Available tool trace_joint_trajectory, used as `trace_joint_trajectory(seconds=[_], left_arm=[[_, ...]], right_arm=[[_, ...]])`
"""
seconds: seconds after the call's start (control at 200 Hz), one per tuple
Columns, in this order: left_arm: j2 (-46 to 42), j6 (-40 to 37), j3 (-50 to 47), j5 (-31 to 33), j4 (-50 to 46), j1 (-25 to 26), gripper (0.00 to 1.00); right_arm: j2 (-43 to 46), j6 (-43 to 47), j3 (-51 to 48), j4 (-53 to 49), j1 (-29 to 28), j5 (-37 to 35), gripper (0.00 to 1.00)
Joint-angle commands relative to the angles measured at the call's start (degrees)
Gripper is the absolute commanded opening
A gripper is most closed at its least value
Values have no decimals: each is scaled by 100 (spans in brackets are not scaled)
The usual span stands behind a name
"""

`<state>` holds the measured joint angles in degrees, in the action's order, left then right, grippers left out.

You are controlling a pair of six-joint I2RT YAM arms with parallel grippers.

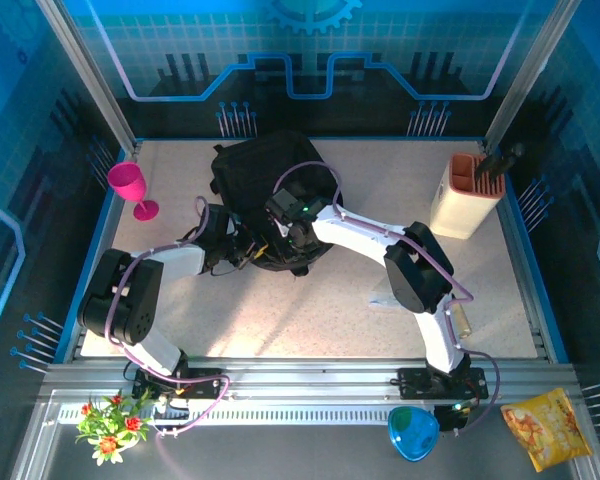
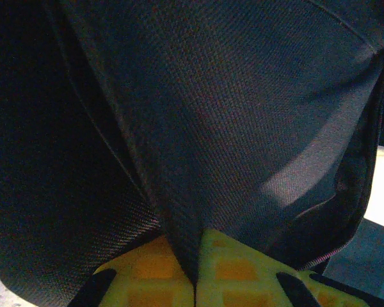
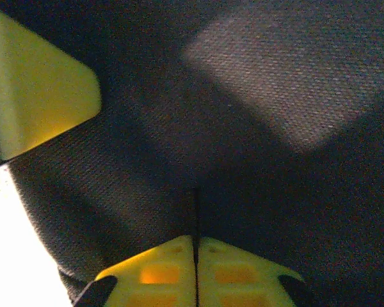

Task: Pack the student bag
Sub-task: Zip the student bag at the top-center of the table.

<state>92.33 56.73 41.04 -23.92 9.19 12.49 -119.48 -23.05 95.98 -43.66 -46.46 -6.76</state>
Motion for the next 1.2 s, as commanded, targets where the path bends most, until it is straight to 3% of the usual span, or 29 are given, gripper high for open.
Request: trace_joint_trajectory(seconds=[0.0,0.355,0.52,0.815,0.975,1.106,1.196], left_arm=[[-231,-220,-44,-85,19,-7,1],[-390,-443,-40,255,-606,-168,0],[-446,-550,64,250,-780,-211,0],[-235,-1082,833,318,-1506,-230,0],[177,-1479,1520,451,-1931,-305,5],[342,-1577,1934,706,-2211,-475,19],[169,-1586,1972,908,-2479,-664,34]], right_arm=[[306,-251,-193,-297,-19,-731,1],[1578,-996,-1528,369,350,-2544,0],[1598,-893,-1641,532,750,-2648,0],[2323,-676,-1968,1087,551,-2783,0],[2739,-461,-2376,1624,351,-1934,0],[2659,-309,-2209,1859,-37,-1305,0],[2456,-391,-2005,2017,-239,-886,0]])
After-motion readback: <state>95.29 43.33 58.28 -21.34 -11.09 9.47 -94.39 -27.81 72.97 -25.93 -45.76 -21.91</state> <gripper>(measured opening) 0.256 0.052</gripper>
